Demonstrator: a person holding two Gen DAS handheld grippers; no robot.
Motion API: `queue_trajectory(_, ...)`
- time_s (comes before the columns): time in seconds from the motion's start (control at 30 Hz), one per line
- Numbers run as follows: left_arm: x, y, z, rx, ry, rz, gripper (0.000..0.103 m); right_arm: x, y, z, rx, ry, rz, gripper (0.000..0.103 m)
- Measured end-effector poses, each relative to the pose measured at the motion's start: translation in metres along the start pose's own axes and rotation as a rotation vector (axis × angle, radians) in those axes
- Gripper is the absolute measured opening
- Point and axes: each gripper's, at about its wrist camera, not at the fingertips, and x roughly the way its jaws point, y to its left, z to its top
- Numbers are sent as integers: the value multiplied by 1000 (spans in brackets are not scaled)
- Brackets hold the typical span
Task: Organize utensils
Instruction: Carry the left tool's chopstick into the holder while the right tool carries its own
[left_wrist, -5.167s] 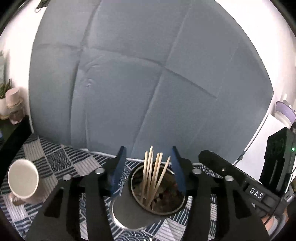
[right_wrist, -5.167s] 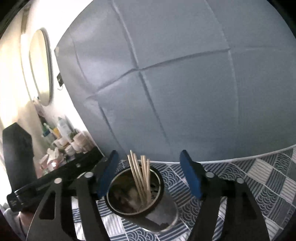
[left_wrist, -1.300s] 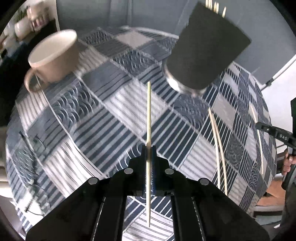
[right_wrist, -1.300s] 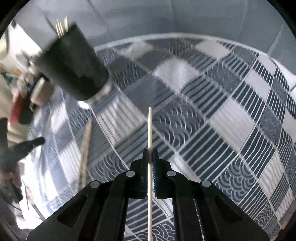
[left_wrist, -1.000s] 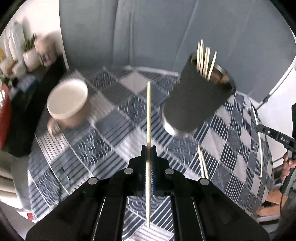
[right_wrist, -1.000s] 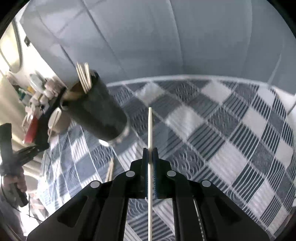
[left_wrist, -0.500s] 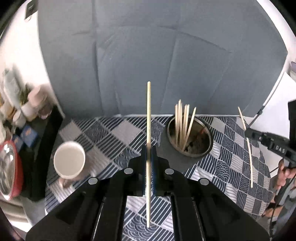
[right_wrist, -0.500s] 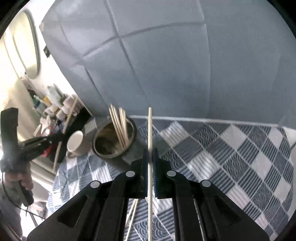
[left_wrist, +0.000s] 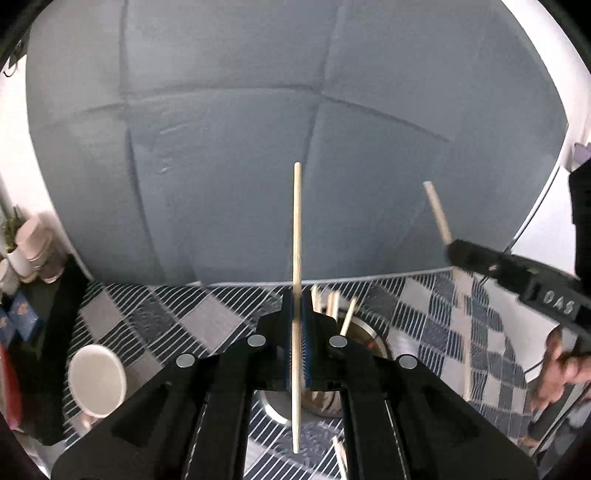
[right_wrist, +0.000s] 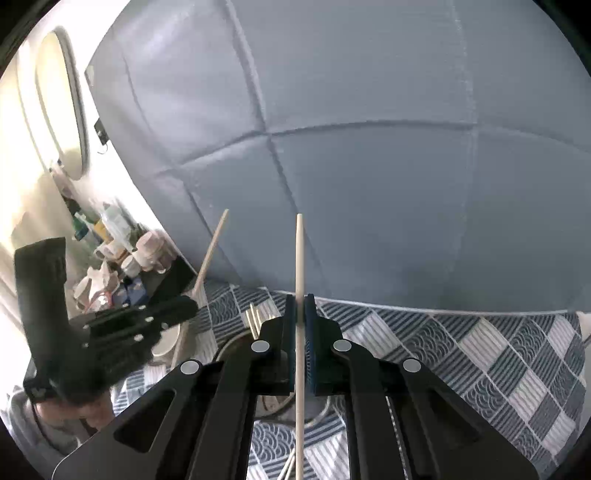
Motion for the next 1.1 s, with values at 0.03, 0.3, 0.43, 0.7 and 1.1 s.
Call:
queue_trajectory(0.03, 3, -1, 1, -5, -10, -5, 5, 4, 1, 2, 2, -2, 3, 4)
queue_trajectory(0.3, 19, -4, 10, -44, -83, -60, 5, 36, 10, 12, 6, -15, -1, 5)
queue_trajectory(0.43, 23, -3, 7, -76, -146, -79, 5, 45, 7, 16, 62, -46, 62, 5)
queue_trajectory(0.7, 25, -5, -29, -80, -293, -107, 5, 46, 6, -2, 75, -205, 109, 5)
queue_trajectory(1.1, 31, -20, -59, 7, -292, -55, 5, 51, 9, -45, 75, -183, 105, 5)
